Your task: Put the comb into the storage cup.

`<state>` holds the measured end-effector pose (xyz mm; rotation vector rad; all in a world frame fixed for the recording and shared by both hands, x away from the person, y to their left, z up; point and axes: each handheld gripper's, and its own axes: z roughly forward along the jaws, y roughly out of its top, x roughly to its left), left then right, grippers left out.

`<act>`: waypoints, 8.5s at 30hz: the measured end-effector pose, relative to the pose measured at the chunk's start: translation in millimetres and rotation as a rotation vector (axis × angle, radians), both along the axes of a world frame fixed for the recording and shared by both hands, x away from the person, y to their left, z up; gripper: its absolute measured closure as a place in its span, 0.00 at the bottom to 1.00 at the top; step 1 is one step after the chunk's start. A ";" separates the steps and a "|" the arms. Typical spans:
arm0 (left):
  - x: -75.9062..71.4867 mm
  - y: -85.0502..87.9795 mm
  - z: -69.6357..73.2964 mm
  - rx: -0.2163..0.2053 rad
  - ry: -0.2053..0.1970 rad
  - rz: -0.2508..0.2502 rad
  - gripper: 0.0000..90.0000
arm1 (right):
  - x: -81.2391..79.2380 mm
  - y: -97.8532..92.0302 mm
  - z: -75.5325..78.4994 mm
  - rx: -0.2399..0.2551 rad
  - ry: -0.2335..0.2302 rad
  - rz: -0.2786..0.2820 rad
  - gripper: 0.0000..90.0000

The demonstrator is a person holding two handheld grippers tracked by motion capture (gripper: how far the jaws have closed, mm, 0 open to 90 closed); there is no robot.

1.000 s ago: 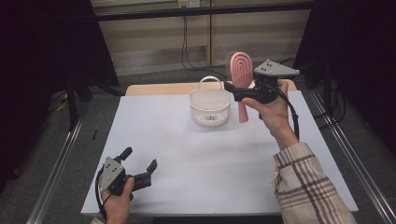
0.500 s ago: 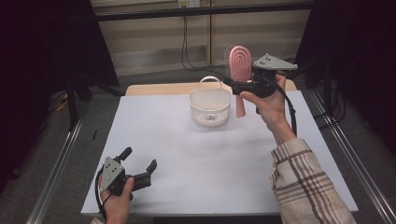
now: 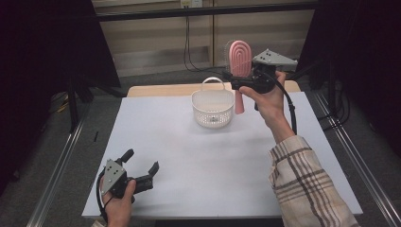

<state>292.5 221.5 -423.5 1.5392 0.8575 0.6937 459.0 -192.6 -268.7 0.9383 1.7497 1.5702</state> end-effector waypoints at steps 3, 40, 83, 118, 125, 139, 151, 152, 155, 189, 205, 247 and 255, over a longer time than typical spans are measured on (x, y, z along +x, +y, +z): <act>0.1 0.5 0.3 0.004 -0.004 0.000 0.02 | 3.8 1.7 2.1 -0.008 -0.002 -0.002 0.21; 0.6 2.8 0.4 0.001 0.001 0.000 0.02 | 44.3 29.8 -6.1 -0.022 -0.001 -0.037 0.21; 0.4 3.0 0.3 0.004 -0.004 -0.001 0.02 | 74.2 41.3 -46.0 -0.027 0.044 -0.073 0.21; 0.1 0.2 0.3 0.008 0.000 -0.013 0.02 | 76.9 31.6 -77.7 -0.018 0.091 -0.068 0.21; 0.0 -0.3 0.0 0.003 0.002 -0.016 0.02 | 77.6 33.3 -80.6 -0.017 0.099 -0.064 0.21; 0.2 0.3 0.2 0.012 -0.002 -0.016 0.02 | 74.2 32.5 -96.5 -0.047 0.119 -0.040 0.21; 0.0 0.5 0.4 0.007 -0.004 -0.012 0.02 | 72.3 33.4 -105.1 -0.093 0.128 -0.026 0.21; 0.2 0.5 0.4 0.010 -0.004 -0.014 0.02 | 72.1 34.1 -105.7 -0.092 0.130 -0.028 0.21; 0.4 0.7 0.3 0.014 -0.003 -0.016 0.02 | 72.8 35.1 -107.1 -0.100 0.130 -0.027 0.21; 0.9 1.0 -0.1 0.014 -0.001 -0.014 0.02 | 76.4 44.8 -116.4 -0.124 0.153 -0.021 0.20; 1.0 -0.1 -0.5 0.005 0.003 -0.015 0.02 | 76.8 50.0 -115.4 -0.134 0.153 -0.005 0.20; 2.5 0.5 -1.1 0.011 0.008 -0.022 0.02 | 86.9 89.9 -113.5 -0.184 0.213 0.063 0.18; 2.2 1.3 -0.9 0.013 0.008 -0.020 0.02 | 85.3 95.0 -116.4 -0.180 0.229 0.078 0.16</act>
